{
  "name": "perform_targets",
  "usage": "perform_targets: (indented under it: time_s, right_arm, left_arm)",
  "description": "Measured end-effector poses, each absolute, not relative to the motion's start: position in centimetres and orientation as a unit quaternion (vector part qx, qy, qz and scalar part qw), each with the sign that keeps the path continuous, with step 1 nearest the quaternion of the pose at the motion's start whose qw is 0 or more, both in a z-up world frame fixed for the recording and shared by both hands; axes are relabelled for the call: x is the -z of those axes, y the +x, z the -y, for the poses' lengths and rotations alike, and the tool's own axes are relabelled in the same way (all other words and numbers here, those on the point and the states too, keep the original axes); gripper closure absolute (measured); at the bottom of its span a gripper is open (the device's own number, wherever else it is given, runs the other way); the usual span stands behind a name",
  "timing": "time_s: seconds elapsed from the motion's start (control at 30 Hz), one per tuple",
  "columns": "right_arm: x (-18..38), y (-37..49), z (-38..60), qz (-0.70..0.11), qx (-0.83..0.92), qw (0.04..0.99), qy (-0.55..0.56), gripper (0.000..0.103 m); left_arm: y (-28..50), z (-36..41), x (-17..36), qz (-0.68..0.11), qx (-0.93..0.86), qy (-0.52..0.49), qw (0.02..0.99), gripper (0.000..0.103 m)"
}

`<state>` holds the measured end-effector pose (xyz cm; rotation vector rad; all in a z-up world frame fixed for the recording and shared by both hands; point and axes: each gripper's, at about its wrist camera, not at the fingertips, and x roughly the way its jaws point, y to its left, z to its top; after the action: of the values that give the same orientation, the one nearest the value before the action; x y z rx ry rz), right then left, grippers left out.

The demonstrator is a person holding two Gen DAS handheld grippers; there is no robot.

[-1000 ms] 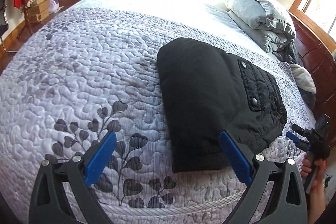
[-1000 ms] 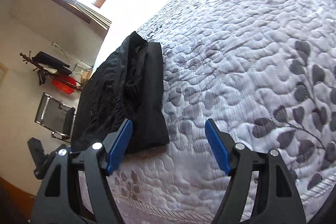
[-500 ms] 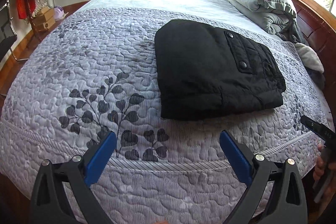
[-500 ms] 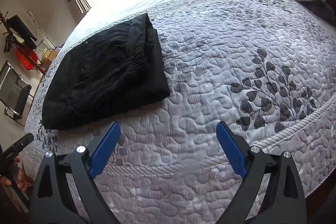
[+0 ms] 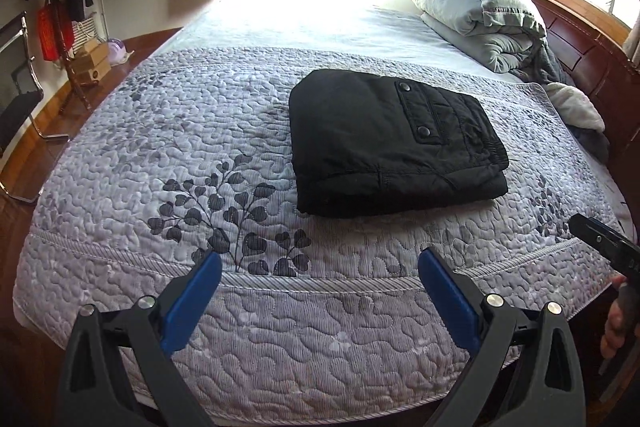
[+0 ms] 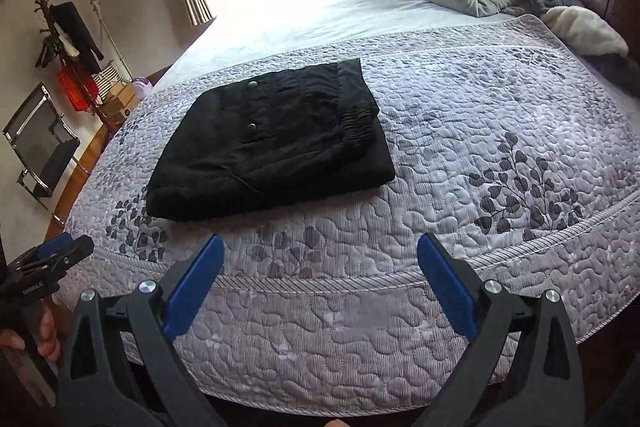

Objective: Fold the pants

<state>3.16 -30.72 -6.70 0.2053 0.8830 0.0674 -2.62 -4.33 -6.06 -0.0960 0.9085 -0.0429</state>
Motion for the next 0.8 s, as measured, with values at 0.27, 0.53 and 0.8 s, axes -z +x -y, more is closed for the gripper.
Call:
perform_targets:
  time_s: [0.27,0.53,0.8]
  right_arm:
    - [3.5,0.9,29.6,-0.406,-0.044,0.909,0.086,0.006]
    - [2.3,-0.7,28.1,-0.399,-0.056,0.912,0.077,0.006]
    - [1.5,-1.6,28.0,-0.392,-0.058,0.915,0.078,0.006]
  left_arm:
    - [-4.2,4.5,3.3,-0.415,0.013,-0.034,0.909,0.004]
    - [-5.1,5.8,1.0,-0.393,0.028,-0.028,0.919,0.004]
    - [-5.9,6.2,0.1,-0.385,0.032,-0.023,0.922,0.004]
